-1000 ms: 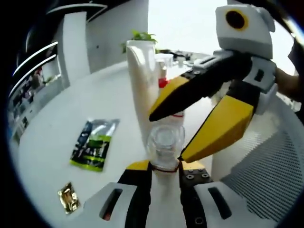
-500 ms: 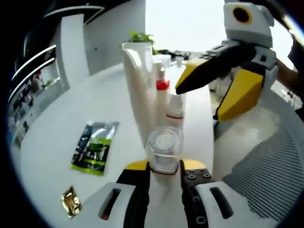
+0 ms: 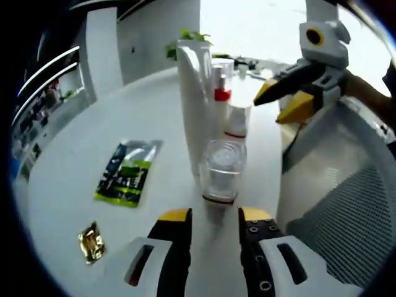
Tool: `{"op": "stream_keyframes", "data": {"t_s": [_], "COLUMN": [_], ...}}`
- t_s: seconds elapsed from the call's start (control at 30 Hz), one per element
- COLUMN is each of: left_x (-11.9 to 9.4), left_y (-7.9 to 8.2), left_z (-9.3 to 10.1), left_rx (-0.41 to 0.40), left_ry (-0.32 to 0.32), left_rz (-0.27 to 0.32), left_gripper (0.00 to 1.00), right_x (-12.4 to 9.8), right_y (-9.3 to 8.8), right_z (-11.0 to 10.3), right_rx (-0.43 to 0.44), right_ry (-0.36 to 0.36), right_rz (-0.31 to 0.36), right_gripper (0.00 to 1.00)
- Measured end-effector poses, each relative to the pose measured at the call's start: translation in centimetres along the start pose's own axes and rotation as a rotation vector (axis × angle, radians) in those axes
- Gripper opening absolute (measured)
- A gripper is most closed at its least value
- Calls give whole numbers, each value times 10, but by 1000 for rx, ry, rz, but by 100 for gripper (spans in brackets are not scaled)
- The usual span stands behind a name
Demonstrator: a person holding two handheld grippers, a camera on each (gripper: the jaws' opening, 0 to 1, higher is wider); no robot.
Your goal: Arrange the skincare products in the storage area until every visible bottle or jar stands upright without overlapping.
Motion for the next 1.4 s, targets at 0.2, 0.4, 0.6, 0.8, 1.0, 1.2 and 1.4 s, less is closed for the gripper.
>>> {"op": "stream_keyframes", "data": {"t_s": [0.2, 0.4, 0.6, 0.8, 1.0, 1.2, 1.4], "left_x": [1, 7, 13, 20, 29, 38, 44], "left_y": [-3, -3, -6, -3, 2, 6, 11], "left_z": [2, 4, 4, 5, 8, 10, 11], "left_rx": [-31, -50, -57, -81, -98, -123, -119], "left_ry": [2, -16, -22, -37, -44, -41, -17], "left_rz": [-25, -36, -54, -49, -41, -37, -16], "left_gripper": [20, 17, 14, 12, 12, 11, 10], "right_x": [11, 17, 29, 31, 33, 34, 35], "right_y": [-17, -22, -32, -33, -32, -34, -35], "right_z": [5, 11, 13, 11, 16, 14, 16], "right_rx": [18, -15, -58, -82, -55, -59, -42], "right_ry": [22, 12, 22, 47, 36, 45, 45], "right_rz": [-109, -142, -195, -216, -206, -222, -216], "right_gripper": [29, 28, 28, 27, 25, 23, 22]}}
Point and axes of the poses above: the point that each gripper's makers call its tool centre point, and the gripper's own axes: x roughly forward along the fingers, z roughly to its right, y roughly out of its top, the point moved 6 cm from there along -x, roughly backward along the fingers, and after that the axes turned 11 degrees about z, right-handed, at the moved point
